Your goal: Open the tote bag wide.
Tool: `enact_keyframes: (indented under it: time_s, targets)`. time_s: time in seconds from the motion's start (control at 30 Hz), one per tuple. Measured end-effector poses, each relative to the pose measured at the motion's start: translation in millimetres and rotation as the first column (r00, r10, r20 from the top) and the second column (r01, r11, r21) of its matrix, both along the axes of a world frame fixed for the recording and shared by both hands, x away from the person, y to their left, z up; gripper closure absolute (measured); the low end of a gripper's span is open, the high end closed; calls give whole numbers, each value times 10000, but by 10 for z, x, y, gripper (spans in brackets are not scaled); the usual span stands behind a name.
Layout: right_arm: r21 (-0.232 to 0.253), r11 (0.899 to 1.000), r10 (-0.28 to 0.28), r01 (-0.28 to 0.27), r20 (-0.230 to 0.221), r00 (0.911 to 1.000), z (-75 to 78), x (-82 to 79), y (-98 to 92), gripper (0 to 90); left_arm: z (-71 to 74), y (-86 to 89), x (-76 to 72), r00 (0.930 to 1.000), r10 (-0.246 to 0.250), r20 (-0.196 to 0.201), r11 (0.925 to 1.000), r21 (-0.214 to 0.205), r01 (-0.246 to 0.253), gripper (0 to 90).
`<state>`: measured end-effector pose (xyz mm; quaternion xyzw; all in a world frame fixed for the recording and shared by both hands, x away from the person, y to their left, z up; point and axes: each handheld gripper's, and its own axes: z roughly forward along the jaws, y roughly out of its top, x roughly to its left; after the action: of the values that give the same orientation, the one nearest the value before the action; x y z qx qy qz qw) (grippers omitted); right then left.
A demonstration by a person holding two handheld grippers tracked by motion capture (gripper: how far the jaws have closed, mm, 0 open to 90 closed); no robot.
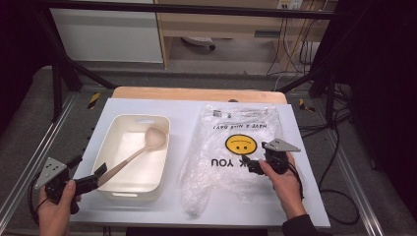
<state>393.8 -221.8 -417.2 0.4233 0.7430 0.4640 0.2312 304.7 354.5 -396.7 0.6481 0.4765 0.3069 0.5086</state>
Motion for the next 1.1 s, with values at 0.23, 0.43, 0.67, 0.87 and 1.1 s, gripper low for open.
enact_keyframes:
  time_s: [0.23,0.43,0.67,0.87,1.1]
  targets:
    - [-205,9992,-343,338,-252,9991,135,144,-102,48,-17,1,4,10000,22,-16,9999,-123,-23,48]
    - [-412,9955,-855,859,102,9963,241,308,-253,49,-29,4,13,9999,14,-152,10000,-95,-15,48]
    - [-298,9936,-1094,1092,-79,9940,346,354,-490,69,-29,3,9,9998,47,-180,10000,-54,-48,48]
    - [-172,9892,-1457,1455,-76,9893,374,226,-740,76,-31,0,10,9998,8,-196,10000,-25,-8,48]
    - [-641,9703,-2350,2331,-238,9717,178,359,-1018,137,-43,6,16,9996,76,-258,10000,-2,-76,48]
